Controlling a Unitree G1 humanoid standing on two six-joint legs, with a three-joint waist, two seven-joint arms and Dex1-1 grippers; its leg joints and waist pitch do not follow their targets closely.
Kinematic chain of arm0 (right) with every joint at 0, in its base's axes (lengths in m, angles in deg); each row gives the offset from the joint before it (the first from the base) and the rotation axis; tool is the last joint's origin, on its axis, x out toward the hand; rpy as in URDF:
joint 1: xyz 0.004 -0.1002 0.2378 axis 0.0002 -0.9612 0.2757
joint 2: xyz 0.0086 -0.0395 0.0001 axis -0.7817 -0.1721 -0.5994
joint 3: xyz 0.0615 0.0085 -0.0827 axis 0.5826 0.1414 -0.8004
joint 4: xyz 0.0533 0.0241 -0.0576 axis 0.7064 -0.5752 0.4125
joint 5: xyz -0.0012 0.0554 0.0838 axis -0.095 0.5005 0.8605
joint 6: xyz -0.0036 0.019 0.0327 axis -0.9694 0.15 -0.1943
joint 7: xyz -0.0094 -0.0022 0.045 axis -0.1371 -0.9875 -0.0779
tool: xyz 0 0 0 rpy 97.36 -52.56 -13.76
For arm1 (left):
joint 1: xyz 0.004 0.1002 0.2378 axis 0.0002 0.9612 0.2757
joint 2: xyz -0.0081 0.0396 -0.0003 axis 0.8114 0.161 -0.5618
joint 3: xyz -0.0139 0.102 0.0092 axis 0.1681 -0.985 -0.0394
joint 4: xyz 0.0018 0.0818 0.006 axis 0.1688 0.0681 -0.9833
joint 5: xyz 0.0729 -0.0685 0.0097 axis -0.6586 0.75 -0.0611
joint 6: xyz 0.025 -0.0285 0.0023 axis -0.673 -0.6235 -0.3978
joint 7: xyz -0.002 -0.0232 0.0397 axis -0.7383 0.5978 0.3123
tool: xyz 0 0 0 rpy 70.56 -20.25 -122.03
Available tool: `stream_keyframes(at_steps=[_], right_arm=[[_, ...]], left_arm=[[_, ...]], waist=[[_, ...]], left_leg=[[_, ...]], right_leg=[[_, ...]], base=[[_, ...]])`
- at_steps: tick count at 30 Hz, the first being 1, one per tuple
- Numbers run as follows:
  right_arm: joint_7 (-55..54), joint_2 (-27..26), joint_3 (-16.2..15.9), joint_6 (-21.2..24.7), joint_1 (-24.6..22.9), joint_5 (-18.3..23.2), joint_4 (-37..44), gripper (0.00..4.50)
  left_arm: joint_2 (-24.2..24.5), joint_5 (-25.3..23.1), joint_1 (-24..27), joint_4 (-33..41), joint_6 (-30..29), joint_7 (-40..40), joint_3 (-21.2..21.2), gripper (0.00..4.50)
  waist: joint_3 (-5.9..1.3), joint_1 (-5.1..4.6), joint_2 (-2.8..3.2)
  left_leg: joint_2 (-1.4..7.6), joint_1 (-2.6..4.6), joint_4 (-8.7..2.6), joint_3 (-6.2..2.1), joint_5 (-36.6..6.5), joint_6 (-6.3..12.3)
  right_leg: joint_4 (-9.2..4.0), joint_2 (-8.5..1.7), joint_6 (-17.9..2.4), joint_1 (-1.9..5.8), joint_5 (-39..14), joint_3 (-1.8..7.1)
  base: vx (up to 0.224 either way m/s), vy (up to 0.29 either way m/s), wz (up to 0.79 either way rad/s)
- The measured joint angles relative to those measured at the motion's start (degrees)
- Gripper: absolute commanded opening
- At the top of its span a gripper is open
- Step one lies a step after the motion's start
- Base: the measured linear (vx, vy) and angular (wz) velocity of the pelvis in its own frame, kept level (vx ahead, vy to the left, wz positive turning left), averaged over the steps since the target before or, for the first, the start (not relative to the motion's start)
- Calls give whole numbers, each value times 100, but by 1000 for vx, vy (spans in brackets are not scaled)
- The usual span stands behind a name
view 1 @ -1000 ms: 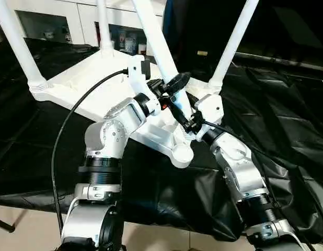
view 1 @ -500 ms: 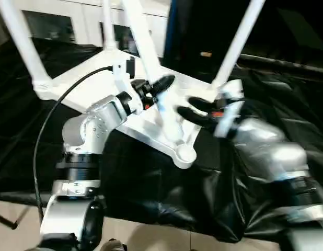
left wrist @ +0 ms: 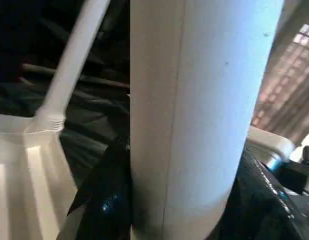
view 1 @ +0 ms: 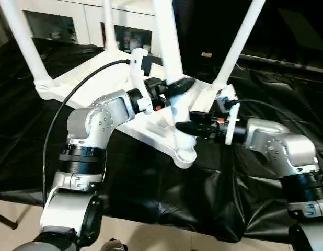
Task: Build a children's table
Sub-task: Pick table leg
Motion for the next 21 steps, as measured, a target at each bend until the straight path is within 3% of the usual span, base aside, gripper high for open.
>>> stream_keyframes(at_steps=[4, 21], right_arm=[[151, 3, -73, 95, 36, 20, 0, 304], [570, 106, -494, -83, 242, -250, -31, 304]], left_arm=[[235, -2, 45, 113, 98, -479, -231, 190], [427, -119, 44, 74, 125, -1014, -723, 189]], waist=[[0, -3, 0], [-1, 3, -1]], left_leg=[[0, 0, 0, 0, 1, -1], [0, 1, 0, 0, 4, -7]], right_leg=[[0, 0, 0, 0, 0, 0], [5, -1, 0, 1, 0, -1]], base=[[0, 0, 0], [0, 0, 0]])
